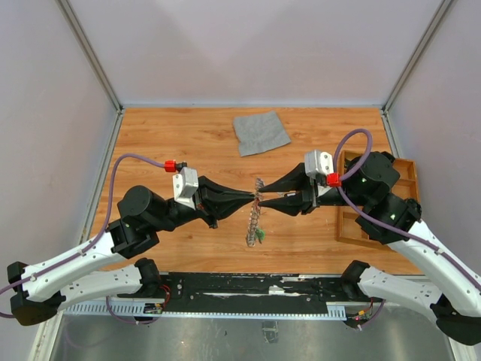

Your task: Put the keys on the keyring

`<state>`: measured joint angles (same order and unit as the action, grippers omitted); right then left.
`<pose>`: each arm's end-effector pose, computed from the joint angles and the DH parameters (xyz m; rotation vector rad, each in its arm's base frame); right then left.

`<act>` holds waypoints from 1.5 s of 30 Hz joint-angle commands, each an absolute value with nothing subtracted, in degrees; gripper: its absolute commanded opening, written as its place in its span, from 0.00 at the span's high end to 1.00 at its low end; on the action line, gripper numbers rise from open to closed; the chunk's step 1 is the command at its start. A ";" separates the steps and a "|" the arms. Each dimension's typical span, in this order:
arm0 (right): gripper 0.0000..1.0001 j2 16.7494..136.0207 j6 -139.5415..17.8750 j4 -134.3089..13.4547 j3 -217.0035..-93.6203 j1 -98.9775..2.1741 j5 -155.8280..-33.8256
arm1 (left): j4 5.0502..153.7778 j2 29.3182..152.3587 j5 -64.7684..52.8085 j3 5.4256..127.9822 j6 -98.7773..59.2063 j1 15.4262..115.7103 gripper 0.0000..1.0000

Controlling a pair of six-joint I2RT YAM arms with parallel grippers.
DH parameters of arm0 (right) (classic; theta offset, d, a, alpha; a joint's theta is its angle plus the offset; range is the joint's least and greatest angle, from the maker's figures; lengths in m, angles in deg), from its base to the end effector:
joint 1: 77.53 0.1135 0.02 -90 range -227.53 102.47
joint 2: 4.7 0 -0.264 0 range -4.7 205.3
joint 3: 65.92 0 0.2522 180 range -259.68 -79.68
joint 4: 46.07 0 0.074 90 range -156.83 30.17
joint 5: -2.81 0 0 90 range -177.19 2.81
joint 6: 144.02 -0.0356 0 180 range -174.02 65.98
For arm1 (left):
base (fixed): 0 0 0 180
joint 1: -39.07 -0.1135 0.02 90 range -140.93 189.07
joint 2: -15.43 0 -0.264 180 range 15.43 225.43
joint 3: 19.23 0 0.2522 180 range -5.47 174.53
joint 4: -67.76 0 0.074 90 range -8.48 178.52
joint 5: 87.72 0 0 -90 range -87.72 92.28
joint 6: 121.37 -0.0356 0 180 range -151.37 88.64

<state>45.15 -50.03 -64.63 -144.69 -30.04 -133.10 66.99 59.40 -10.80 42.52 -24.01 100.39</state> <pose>0.0945 0.1409 0.4550 -1.2374 0.9436 1.1624 0.0760 -0.1558 0.4084 0.7919 1.0885 -1.1684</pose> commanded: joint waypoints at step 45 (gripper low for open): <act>0.80 44.86 -50.38 -63.92 -144.61 -29.41 -133.72 | 62.44 58.47 -12.64 42.70 -25.56 101.01 1.00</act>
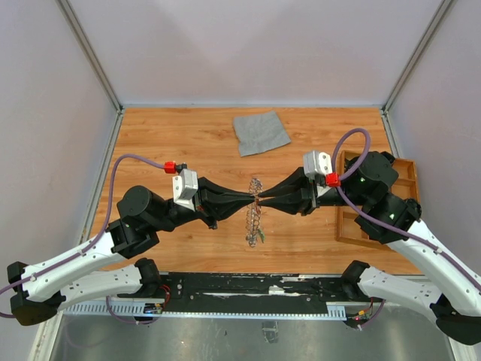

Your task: Put the keys on the keyring

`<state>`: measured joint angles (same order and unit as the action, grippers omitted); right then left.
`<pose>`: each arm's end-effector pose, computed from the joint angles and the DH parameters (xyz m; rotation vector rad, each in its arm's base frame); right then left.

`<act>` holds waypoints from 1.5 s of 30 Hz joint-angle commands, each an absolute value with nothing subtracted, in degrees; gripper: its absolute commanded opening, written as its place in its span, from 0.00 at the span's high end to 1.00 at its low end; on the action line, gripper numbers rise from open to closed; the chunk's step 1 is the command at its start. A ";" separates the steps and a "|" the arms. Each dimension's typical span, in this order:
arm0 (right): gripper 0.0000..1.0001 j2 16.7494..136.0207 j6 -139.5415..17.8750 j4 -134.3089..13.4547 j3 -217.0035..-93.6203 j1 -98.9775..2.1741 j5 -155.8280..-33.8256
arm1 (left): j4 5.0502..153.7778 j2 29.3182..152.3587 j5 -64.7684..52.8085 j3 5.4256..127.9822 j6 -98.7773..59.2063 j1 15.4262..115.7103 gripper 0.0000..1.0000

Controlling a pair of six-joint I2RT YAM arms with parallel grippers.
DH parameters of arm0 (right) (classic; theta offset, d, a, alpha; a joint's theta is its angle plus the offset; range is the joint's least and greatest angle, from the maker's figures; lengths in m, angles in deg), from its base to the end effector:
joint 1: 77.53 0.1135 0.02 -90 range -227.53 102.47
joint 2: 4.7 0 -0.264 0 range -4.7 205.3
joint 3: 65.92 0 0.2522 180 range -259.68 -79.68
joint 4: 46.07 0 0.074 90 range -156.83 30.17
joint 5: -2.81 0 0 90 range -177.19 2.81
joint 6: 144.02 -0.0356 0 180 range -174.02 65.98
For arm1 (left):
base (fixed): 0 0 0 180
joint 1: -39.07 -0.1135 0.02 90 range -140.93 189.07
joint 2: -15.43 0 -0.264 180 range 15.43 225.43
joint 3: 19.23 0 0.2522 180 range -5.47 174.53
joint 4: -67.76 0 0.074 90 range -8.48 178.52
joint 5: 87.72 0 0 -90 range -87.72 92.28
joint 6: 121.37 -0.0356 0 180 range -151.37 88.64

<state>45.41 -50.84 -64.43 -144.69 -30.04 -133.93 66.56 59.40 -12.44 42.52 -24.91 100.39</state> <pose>0.0950 0.1420 0.4546 -1.2437 0.9472 1.1829 0.0749 -0.1558 0.4091 0.8201 1.0615 -1.1730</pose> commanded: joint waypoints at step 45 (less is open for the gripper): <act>0.99 51.27 -35.72 -99.41 -163.46 -29.40 -129.41 | 74.05 60.77 -12.38 48.07 -32.44 100.97 0.63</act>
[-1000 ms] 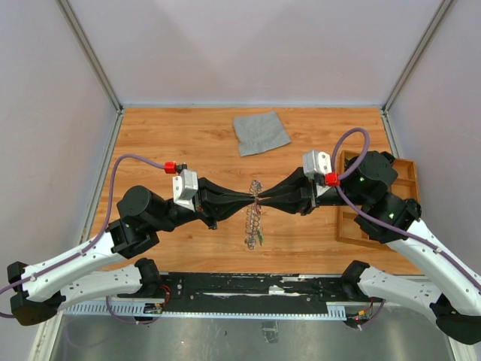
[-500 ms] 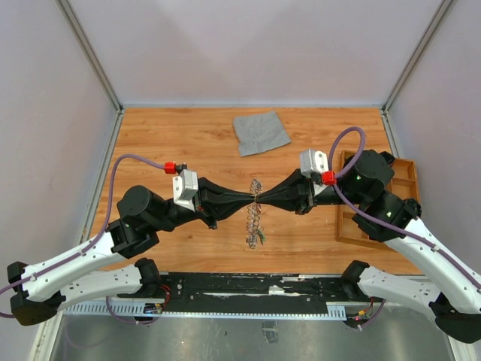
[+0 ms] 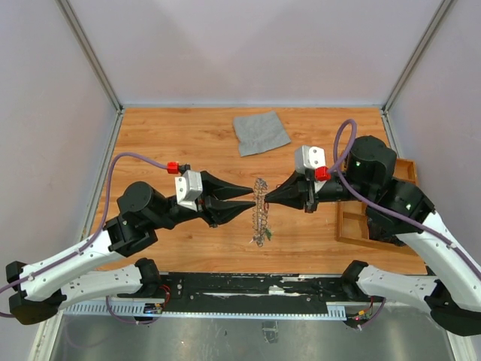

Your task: Put the keys on the keyring

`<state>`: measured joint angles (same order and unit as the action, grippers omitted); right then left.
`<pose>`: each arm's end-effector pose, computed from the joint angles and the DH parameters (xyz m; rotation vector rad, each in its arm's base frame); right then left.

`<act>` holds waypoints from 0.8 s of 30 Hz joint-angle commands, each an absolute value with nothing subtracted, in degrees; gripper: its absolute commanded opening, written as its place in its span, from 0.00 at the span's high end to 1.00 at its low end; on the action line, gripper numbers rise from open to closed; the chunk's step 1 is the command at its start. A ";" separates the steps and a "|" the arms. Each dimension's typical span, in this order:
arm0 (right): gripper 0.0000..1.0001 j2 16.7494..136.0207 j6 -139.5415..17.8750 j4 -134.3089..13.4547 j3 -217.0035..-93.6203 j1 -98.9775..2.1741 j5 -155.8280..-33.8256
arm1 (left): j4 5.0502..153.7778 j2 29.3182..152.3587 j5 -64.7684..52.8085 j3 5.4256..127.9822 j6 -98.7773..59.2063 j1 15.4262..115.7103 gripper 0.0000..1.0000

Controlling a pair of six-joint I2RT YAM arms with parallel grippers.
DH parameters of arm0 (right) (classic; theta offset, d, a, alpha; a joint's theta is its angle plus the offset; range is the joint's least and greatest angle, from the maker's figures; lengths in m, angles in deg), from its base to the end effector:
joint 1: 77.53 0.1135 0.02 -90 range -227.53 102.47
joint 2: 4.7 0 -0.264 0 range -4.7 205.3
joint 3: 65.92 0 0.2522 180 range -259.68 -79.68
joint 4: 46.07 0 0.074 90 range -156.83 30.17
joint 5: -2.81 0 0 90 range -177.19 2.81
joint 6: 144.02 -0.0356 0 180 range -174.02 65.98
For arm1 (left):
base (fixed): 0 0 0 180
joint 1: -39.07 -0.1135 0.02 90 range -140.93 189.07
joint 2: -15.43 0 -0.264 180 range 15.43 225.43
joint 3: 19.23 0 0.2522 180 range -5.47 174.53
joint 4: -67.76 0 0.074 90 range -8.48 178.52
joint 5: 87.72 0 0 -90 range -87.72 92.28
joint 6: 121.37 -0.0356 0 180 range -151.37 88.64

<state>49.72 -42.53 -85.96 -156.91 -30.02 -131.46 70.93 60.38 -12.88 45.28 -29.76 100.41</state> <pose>0.0953 0.1409 0.4727 -1.3351 1.1006 1.0961 0.0756 -0.1578 0.4150 0.8850 1.0565 -1.1009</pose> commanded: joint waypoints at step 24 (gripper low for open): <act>0.99 68.51 -27.64 -133.33 -188.87 -26.17 -118.28 | 83.74 69.41 -15.31 54.42 -38.10 100.97 0.58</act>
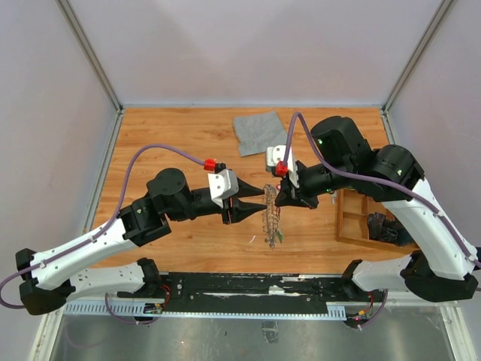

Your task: Put the keys on the keyring

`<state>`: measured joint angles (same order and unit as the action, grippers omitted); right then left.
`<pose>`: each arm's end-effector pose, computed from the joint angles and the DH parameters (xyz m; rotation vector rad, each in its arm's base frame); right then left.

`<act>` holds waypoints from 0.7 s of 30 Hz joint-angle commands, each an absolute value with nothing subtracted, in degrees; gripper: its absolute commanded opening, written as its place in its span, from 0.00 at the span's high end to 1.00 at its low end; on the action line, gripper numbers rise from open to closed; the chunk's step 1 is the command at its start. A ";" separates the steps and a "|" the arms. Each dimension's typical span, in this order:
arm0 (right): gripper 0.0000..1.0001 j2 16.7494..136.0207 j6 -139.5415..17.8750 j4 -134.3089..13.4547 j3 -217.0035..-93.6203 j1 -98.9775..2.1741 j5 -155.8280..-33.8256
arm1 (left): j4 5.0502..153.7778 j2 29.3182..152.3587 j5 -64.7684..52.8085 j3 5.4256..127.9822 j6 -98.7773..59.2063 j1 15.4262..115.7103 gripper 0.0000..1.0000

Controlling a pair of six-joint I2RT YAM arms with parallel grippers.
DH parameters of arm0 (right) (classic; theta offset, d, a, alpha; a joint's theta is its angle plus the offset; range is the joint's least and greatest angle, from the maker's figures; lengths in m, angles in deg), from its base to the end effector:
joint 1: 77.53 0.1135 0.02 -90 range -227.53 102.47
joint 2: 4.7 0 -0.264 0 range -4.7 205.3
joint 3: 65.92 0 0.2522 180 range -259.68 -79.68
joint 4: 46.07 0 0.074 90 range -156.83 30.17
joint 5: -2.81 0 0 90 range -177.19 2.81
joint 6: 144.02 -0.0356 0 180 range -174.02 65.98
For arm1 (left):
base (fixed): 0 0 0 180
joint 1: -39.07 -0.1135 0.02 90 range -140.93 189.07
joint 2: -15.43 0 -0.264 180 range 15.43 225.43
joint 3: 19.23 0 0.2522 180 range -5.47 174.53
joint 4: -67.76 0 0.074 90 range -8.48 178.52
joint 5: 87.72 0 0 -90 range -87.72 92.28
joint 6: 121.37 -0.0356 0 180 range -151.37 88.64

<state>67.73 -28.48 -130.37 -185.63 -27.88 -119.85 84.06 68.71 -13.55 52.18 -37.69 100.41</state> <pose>0.1112 0.1606 0.4879 -1.6024 1.5527 0.8624 0.0922 -0.1890 0.4070 1.0858 1.2059 -0.9641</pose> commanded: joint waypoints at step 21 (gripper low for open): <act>0.99 70.50 -29.52 -130.86 -189.97 -22.95 -113.91 | 83.85 70.10 -17.31 54.78 -38.15 100.95 0.71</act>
<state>70.81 -28.50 -132.98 -188.51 -24.16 -114.91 84.68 70.17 -16.00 53.10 -37.63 100.41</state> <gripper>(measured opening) 0.012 0.289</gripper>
